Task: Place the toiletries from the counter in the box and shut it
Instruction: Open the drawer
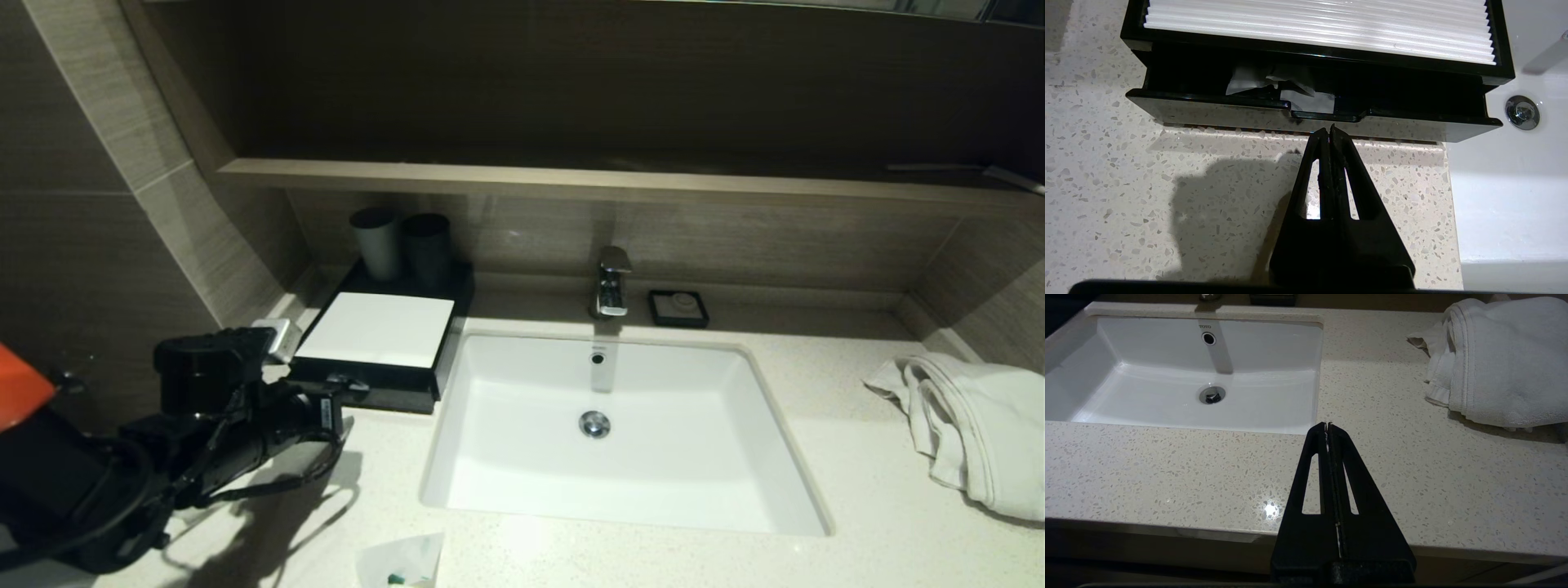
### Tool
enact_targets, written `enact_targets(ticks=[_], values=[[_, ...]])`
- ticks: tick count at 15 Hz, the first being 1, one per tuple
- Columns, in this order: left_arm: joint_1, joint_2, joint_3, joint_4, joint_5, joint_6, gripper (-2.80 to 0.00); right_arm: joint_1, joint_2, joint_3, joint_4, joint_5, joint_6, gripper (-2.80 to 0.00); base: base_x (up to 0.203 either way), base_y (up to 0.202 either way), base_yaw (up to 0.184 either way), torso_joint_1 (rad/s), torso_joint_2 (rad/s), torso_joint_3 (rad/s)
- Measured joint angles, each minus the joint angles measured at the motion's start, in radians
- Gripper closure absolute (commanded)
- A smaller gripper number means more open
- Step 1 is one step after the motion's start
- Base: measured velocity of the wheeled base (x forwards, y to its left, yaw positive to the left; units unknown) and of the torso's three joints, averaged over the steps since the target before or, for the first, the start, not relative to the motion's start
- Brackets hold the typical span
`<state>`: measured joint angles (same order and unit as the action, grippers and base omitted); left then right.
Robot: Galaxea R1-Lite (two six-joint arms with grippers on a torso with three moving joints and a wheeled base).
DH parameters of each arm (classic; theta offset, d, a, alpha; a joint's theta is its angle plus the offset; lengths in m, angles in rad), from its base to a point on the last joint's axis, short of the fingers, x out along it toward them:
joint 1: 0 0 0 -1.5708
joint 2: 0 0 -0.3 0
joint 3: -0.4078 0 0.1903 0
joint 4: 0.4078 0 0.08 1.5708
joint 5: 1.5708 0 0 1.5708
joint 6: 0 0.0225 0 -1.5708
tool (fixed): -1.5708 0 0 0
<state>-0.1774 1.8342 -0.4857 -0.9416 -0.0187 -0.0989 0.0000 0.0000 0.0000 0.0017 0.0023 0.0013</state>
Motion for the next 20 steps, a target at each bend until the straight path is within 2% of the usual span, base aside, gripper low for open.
enact_targets(ticks=[20], values=[[-0.002, 0.09, -0.034, -0.042, 0.003, 0.0, 0.0, 0.0, 0.0, 0.0, 0.0, 0.0, 0.0, 0.0, 0.0, 0.0, 0.0, 0.0, 0.0, 0.0]])
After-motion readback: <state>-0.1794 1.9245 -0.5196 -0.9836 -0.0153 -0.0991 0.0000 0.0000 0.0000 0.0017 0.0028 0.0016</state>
